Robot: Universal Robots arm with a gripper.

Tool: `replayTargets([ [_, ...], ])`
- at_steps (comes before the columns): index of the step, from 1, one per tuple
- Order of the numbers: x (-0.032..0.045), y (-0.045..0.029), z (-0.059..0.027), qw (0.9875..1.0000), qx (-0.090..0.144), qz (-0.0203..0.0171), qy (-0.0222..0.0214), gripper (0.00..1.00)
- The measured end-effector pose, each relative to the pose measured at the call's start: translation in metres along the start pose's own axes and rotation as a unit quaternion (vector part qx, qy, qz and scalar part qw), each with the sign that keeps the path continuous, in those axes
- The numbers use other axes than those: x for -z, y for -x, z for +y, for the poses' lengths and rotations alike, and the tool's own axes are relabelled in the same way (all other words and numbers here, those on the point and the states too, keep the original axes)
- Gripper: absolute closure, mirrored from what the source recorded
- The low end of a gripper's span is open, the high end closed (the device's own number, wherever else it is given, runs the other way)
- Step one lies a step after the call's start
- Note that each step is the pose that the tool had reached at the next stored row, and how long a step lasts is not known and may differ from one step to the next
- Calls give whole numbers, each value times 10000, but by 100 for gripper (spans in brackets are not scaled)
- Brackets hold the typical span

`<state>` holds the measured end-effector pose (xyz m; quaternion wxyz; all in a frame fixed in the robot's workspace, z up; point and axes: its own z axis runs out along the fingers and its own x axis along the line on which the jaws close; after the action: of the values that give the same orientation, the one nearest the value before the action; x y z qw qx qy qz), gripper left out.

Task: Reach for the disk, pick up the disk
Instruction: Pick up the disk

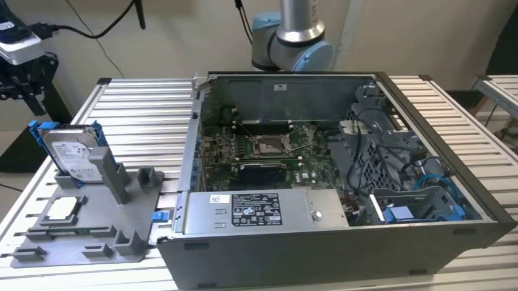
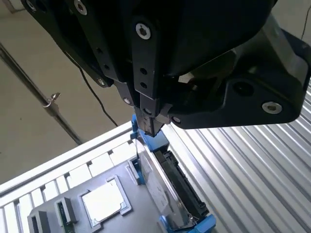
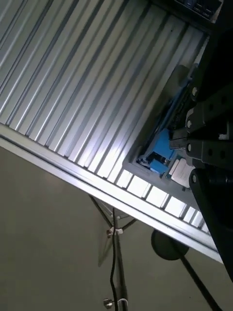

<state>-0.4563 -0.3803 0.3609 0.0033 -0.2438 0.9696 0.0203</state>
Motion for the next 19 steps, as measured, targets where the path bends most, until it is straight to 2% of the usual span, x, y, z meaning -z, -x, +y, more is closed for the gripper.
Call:
replayTargets([
  [5, 0, 8, -5, 9994, 340, 13, 6, 100],
  [13, 0, 42, -23, 9973, 735, 28, 12, 100],
  [16, 0, 42, -24, 9952, 982, 37, 16, 100],
  [19, 0, 42, -24, 9922, 1249, 45, 19, 100],
])
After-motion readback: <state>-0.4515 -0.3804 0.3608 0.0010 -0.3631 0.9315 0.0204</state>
